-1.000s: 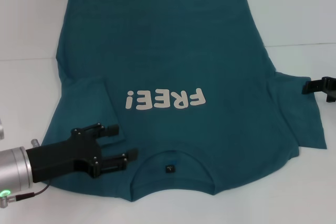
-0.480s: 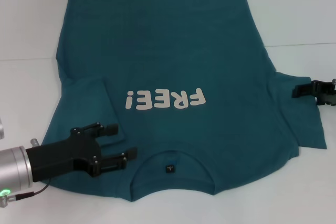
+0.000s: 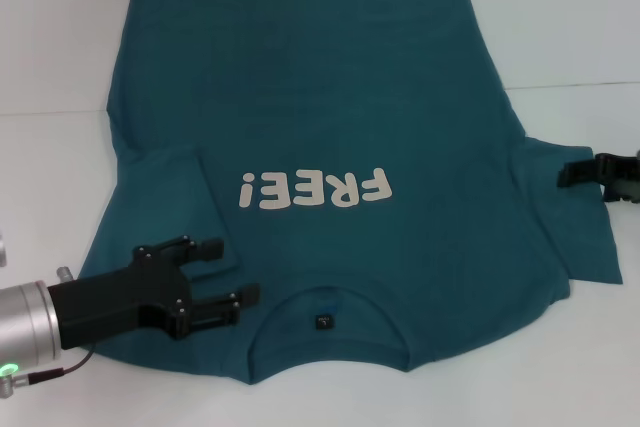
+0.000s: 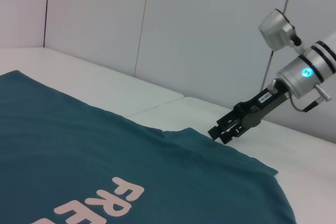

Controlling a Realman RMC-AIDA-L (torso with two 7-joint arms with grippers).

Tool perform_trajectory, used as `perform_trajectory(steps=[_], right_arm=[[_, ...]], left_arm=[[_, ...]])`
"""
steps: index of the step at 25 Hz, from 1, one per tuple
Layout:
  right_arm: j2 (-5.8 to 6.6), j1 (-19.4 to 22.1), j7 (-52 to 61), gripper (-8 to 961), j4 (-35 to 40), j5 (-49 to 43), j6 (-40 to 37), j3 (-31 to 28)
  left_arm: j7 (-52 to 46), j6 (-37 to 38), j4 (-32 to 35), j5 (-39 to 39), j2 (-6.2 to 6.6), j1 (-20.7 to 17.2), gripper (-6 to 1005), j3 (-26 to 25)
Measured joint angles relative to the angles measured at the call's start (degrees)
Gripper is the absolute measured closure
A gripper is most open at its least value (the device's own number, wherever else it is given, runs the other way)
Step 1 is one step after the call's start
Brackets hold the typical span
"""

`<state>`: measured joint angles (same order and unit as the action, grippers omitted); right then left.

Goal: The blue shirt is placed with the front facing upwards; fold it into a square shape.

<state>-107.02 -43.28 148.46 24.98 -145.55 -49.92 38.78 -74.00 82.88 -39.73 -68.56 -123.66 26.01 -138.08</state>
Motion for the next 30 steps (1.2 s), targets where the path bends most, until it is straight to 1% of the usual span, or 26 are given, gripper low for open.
perform_trajectory(steps=[7,12,15,22,26,30], right_arm=[[0.32,3.4,0.3,141,3.7,0.1,-7.9,-1.5],[0.31,4.1,0.3,139,3.9,0.1,-8.6,-1.7],[0.03,4.4,0.3,138,4.1,0.2,-8.7,-1.8],[-0.15,4.6,0.3,142,4.1,0.2,-9.3,-2.0],[-0.41,5.0,0.3,144,5.6,0.1,-11.3,-3.7],[-0.23,5.1,0.4,144,7.1,0.0,-13.4,-4.5]], left_arm=[[0.0,0.1,0.0,-0.2,0.00,-0.4,173,0.0],[0.0,0.0,0.0,-0.2,0.00,-0.5,172,0.1],[0.0,0.1,0.0,-0.2,0.00,-0.4,172,0.1],[0.0,0.3,0.0,-0.2,0.00,-0.4,171,0.1],[0.0,0.3,0.0,-0.2,0.00,-0.4,171,0.2],[0.0,0.4,0.0,-0.2,0.00,-0.4,171,0.1]])
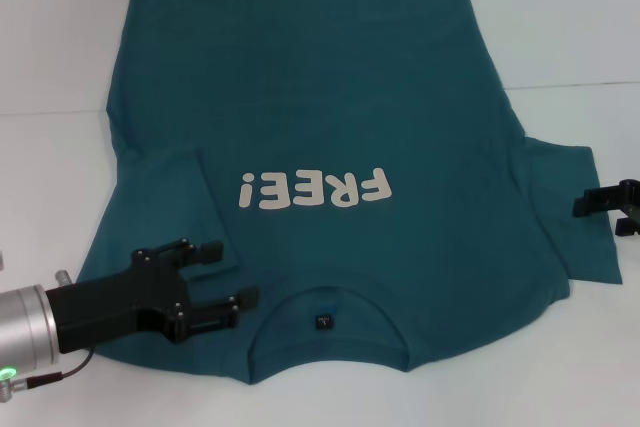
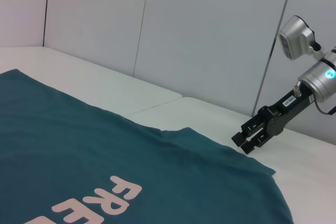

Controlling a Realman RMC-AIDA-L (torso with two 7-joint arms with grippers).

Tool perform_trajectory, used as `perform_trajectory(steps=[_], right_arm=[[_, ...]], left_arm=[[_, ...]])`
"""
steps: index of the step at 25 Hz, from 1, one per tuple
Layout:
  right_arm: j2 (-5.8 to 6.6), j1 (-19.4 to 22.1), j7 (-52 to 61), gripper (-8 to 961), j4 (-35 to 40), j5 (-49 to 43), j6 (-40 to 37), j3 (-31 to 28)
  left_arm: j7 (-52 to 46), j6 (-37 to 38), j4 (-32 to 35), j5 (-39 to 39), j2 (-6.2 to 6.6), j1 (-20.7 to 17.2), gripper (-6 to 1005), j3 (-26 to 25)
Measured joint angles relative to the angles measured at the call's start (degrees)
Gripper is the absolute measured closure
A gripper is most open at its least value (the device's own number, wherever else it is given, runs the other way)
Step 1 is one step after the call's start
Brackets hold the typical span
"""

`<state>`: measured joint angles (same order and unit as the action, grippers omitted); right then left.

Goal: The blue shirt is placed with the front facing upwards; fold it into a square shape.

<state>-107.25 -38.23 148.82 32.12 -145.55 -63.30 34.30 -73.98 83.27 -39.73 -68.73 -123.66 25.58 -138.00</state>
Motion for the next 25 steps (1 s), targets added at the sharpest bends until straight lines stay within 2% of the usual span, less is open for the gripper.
perform_trajectory(steps=[12,25], right_arm=[[1.13,-0.3,1.2,144,0.5,-2.0,-1.8,0.5],[-0.03,-0.1,1.4,145,0.6,-3.4,-2.0,0.5]], left_arm=[[0.0,-0.2,0.0,0.0,0.00,0.2,171,0.1],[0.4,-0.4,0.0,0.0,0.00,0.1,172,0.2]])
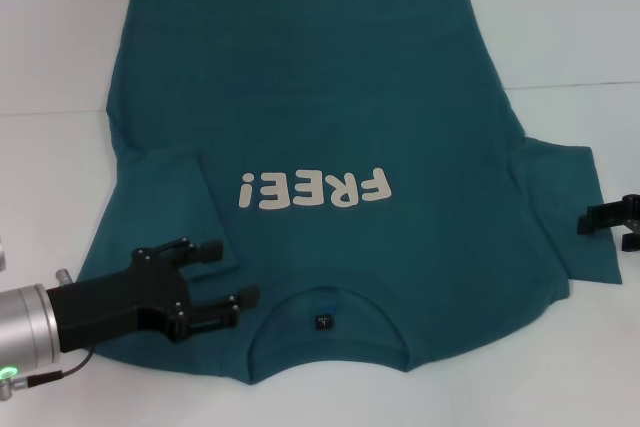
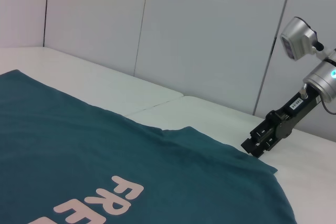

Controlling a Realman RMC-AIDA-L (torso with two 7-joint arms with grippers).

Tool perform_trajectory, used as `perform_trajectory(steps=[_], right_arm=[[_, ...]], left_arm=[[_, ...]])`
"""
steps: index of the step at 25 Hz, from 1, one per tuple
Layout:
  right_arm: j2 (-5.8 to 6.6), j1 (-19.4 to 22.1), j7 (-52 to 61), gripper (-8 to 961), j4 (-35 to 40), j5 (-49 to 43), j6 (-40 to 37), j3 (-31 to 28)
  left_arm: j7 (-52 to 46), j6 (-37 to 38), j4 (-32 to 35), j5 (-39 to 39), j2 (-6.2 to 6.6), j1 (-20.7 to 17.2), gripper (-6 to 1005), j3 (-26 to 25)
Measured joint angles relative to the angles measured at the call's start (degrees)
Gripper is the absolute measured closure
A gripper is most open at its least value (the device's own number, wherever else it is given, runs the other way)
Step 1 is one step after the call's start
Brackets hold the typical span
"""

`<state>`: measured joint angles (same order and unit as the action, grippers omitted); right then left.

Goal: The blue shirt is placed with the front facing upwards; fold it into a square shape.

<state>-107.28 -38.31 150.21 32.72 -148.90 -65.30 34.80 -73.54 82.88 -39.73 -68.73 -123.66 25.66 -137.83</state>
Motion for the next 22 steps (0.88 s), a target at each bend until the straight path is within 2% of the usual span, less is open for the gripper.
perform_trajectory(steps=[13,22], right_arm=[[-1.63,-1.2,-0.1,144,-0.1,0.4,0.5,0.0],[-1.91,-0.8,-3.5,375,0.9,2.1,0.0,-0.4]], left_arm=[[0.1,0.0,0.0,0.0,0.00,-0.1,172,-0.2],[0.2,0.0,0.0,0.0,0.00,-0.1,171,-0.2]])
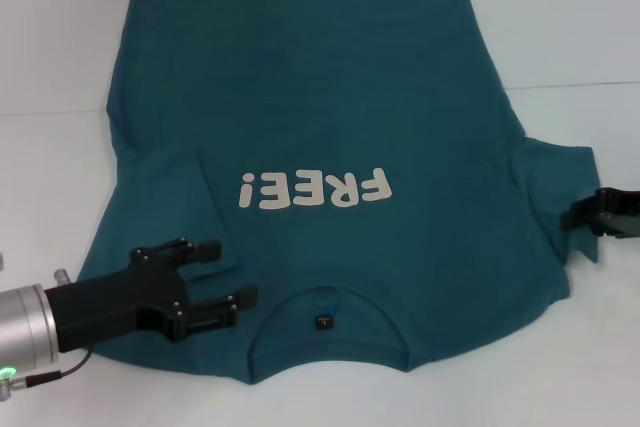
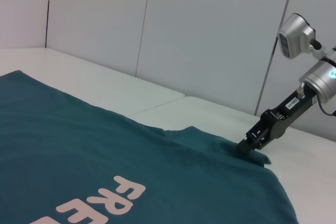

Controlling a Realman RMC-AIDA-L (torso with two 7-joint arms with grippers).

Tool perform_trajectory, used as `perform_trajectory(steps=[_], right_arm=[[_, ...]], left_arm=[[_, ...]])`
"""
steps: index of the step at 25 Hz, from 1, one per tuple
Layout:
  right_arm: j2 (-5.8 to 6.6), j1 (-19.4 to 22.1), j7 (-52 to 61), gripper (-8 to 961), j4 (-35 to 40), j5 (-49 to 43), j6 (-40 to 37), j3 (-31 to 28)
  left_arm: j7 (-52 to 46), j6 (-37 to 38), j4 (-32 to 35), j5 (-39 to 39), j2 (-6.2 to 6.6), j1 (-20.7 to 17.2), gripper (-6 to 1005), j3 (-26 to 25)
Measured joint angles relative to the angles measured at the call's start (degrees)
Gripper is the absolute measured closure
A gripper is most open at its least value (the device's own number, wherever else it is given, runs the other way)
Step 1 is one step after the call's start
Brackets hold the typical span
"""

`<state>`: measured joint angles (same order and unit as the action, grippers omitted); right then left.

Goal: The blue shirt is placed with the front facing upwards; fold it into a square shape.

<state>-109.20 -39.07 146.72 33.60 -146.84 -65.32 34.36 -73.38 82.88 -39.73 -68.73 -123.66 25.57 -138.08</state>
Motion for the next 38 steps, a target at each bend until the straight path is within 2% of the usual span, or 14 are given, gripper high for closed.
perform_trajectory(steps=[4,10,15,30,38], right_arm=[[-0.49,0.4,-0.5,469,1.4,0.1,0.0,0.0],[-0.60,0.5,-1.0,692,1.5,0.1,0.3,0.2],[-0.54,0.7,-1.4,916,1.9,0.1,-0.1,0.0],[1.16,1.7,-0.9,927,5.8,-0.3,-1.3,-0.1],[2.99,1.6,-0.9,926,5.8,-0.5,-0.2,0.2]], left_arm=[[0.0,0.0,0.0,0.0,0.00,0.0,171,-0.1],[0.0,0.0,0.0,0.0,0.00,0.0,172,-0.1],[0.0,-0.1,0.0,0.0,0.00,0.0,171,-0.2],[0.0,0.1,-0.3,0.0,0.00,0.0,174,-0.3],[0.0,0.2,-0.5,0.0,0.00,0.0,175,-0.3]])
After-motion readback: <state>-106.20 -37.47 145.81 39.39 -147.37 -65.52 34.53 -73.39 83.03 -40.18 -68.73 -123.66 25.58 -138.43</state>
